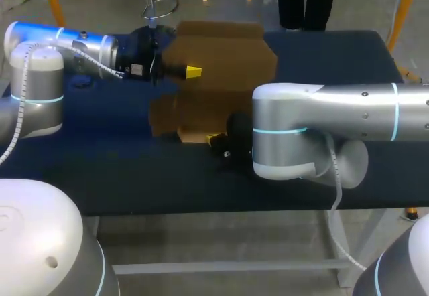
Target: Assemble the packaging by folding the flat box into shape, placing the metal phone stand inside, and closing the box properly
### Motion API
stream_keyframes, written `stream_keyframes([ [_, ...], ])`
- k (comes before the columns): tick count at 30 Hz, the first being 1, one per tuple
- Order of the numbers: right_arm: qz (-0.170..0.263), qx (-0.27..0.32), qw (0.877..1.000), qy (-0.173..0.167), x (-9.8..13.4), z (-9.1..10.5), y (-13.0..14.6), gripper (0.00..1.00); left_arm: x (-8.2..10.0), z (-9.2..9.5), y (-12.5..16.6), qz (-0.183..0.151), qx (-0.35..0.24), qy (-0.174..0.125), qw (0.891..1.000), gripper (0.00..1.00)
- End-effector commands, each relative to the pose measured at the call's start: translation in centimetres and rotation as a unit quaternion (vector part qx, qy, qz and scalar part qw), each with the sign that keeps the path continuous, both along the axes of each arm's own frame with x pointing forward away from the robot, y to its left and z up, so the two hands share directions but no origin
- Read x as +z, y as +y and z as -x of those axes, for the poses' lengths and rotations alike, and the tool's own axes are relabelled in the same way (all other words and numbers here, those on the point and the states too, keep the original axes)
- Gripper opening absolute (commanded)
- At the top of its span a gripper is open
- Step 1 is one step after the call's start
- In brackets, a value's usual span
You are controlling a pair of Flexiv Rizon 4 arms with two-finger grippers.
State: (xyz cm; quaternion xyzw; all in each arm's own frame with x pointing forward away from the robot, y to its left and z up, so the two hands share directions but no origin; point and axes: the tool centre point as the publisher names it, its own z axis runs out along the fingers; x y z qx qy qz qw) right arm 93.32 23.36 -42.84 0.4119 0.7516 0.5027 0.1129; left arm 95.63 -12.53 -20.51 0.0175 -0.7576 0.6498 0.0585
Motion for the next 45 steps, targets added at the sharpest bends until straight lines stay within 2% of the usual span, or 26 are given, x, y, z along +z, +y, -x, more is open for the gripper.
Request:
stream_keyframes([
  [1, 0.001, -0.004, 1.000, -0.002, -0.5, 0.0, 0.4, 0.00, -0.4, 0.8, 0.0, 0.000, 0.003, -0.003, 1.000, 0.00],
  [19, 0.001, -0.004, 1.000, -0.002, -0.5, 0.0, 0.4, 0.00, -1.8, 1.4, 0.1, -0.009, -0.015, 0.000, 1.000, 0.00],
  [37, 0.001, -0.004, 1.000, -0.002, -0.5, 0.0, 0.4, 0.00, -3.0, 1.4, 0.4, 0.012, -0.021, 0.004, 1.000, 0.00],
  [45, 0.001, -0.004, 1.000, -0.002, -0.5, 0.0, 0.4, 0.00, -2.8, 1.8, 0.5, 0.022, -0.022, -0.001, 1.000, 0.00],
])
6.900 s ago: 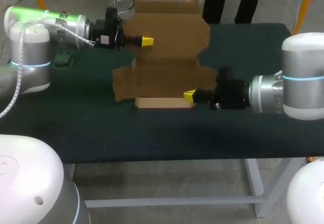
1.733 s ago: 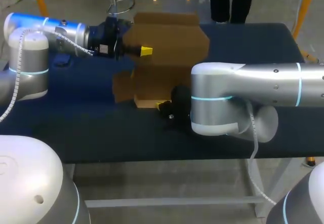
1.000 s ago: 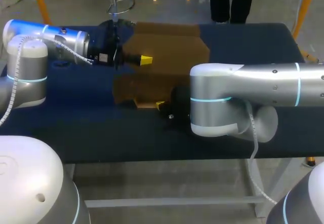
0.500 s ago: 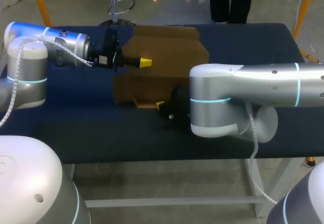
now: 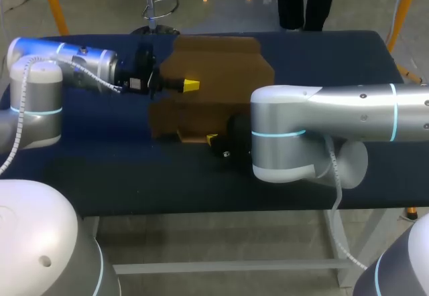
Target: Assemble the packaging by folding the flat box into shape, placing the metal phone stand inside, and closing the box properly
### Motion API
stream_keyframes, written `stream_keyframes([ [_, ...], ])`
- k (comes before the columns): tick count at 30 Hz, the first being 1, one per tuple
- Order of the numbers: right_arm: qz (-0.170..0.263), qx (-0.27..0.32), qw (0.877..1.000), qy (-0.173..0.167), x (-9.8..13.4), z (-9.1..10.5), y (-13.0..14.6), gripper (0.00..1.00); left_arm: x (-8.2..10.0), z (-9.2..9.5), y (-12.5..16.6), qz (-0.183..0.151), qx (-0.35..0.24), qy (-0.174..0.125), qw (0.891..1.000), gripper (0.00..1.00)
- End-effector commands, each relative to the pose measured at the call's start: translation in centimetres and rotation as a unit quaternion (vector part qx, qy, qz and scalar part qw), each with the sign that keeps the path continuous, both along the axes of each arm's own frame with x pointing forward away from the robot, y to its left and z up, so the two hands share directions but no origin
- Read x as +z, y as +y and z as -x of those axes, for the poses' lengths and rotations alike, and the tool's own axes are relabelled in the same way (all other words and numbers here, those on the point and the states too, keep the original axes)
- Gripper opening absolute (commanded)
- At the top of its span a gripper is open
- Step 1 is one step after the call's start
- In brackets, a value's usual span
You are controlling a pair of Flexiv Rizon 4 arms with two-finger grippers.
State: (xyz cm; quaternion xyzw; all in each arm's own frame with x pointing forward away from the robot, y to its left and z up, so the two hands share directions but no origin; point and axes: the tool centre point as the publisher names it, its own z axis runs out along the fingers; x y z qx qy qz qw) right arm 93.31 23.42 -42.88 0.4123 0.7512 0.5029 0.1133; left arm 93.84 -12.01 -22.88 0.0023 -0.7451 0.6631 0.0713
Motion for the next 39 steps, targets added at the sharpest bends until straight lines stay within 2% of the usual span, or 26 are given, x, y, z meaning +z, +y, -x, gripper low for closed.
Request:
stream_keyframes([
  [1, 0.002, -0.003, 1.000, -0.001, -0.44, -0.02, 0.34, 0.00, -0.47, 0.02, -0.02, 0.003, -0.004, -0.001, 1.000, 0.00],
  [39, 0.002, -0.003, 1.000, -0.001, -0.44, -0.02, 0.34, 0.00, -0.17, 0.84, -0.10, -0.021, -0.008, -0.016, 1.000, 0.00],
])
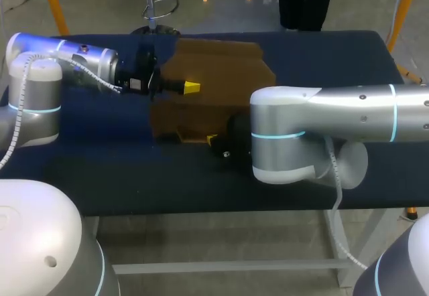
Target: Assemble the packaging by folding the flat box into shape, placing the metal phone stand inside, and closing the box properly
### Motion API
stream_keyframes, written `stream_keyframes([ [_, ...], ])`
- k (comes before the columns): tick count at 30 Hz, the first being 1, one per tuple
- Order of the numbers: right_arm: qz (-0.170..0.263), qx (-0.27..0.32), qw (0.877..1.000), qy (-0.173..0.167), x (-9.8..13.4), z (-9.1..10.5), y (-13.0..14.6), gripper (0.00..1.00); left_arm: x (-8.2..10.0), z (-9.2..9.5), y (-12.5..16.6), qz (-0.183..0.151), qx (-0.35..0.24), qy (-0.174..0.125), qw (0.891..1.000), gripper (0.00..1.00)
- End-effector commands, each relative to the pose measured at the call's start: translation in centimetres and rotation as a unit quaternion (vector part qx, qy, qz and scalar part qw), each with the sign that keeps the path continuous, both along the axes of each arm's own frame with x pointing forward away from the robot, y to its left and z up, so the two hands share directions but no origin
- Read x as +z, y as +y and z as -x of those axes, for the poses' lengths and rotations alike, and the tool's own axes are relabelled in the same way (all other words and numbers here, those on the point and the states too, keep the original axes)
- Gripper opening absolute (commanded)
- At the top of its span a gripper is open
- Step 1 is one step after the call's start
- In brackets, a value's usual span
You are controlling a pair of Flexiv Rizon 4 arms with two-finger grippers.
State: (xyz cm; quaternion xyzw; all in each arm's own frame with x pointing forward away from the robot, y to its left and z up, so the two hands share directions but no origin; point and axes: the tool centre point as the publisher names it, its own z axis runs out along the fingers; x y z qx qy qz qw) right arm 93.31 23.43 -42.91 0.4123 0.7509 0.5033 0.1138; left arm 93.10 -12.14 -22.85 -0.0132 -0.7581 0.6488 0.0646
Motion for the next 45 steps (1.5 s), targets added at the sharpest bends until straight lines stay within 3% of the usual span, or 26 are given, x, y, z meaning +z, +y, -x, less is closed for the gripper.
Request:
stream_keyframes([
  [1, 0.002, -0.003, 1.000, -0.001, -0.4, 0.0, 0.3, 0.00, -0.2, 0.1, 0.0, -0.003, 0.001, 0.000, 1.000, 0.00],
  [12, 0.002, -0.003, 1.000, -0.001, -0.4, 0.0, 0.3, 0.00, -0.2, 0.1, 0.0, -0.003, 0.001, 0.000, 1.000, 0.00],
  [21, -0.005, 0.012, 1.000, -0.021, 1.2, 1.6, 0.3, 0.00, -0.2, 0.1, 0.0, -0.003, 0.001, 0.000, 1.000, 0.00],
  [33, -0.016, 0.032, 0.998, -0.049, 4.2, 5.6, -0.7, 0.00, -0.2, 0.1, 0.0, -0.003, 0.001, 0.000, 1.000, 0.00],
  [45, -0.012, 0.078, 0.996, -0.052, 6.5, 9.8, -3.8, 0.00, -0.2, 0.1, 0.0, -0.003, 0.001, 0.000, 1.000, 0.00],
])
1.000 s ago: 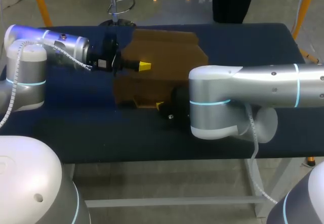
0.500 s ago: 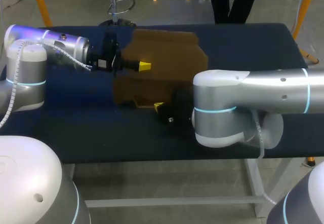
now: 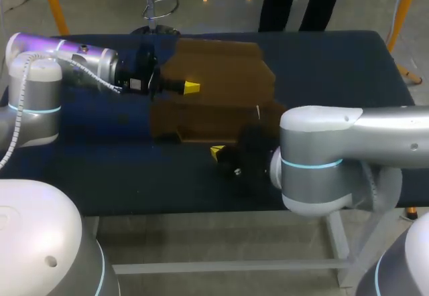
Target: Assemble the packaging by folding the flat box into shape, placing the metal phone stand inside, and closing the box properly
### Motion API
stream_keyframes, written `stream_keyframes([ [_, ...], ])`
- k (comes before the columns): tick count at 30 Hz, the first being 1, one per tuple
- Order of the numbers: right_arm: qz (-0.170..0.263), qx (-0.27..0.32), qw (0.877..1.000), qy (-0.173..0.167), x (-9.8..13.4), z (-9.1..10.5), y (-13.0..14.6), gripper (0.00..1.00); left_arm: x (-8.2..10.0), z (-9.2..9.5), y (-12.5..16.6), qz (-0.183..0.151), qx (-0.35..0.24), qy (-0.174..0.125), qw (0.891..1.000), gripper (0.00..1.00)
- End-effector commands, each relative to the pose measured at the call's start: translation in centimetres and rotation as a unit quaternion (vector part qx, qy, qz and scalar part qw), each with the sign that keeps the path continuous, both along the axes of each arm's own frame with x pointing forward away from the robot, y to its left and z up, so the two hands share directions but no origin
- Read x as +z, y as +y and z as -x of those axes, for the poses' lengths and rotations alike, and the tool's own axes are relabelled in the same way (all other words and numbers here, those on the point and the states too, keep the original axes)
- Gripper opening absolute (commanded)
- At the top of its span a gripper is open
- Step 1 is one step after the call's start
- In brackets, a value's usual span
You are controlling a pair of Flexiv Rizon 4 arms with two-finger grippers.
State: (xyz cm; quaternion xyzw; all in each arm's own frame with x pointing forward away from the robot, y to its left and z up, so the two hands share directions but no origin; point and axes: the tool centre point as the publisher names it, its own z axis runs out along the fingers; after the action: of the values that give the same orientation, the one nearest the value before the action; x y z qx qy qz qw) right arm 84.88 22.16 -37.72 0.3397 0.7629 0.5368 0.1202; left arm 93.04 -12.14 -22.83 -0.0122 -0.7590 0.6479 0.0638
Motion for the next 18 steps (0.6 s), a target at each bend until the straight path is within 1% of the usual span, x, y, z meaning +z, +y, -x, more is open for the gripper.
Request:
stream_keyframes([
  [1, -0.002, 0.021, 1.000, 0.001, 1.5, 1.6, -2.8, 0.00, -0.2, 0.0, 0.0, -0.001, -0.001, 0.000, 1.000, 0.00],
  [10, 0.005, 0.051, 0.999, -0.003, 2.4, 3.5, -5.6, 0.00, -0.2, 0.0, 0.0, -0.001, -0.001, 0.000, 1.000, 0.00],
  [18, 0.000, 0.076, 0.997, -0.007, 2.8, 4.2, -8.0, 0.00, -0.2, 0.0, 0.0, -0.001, -0.001, 0.000, 1.000, 0.00],
])
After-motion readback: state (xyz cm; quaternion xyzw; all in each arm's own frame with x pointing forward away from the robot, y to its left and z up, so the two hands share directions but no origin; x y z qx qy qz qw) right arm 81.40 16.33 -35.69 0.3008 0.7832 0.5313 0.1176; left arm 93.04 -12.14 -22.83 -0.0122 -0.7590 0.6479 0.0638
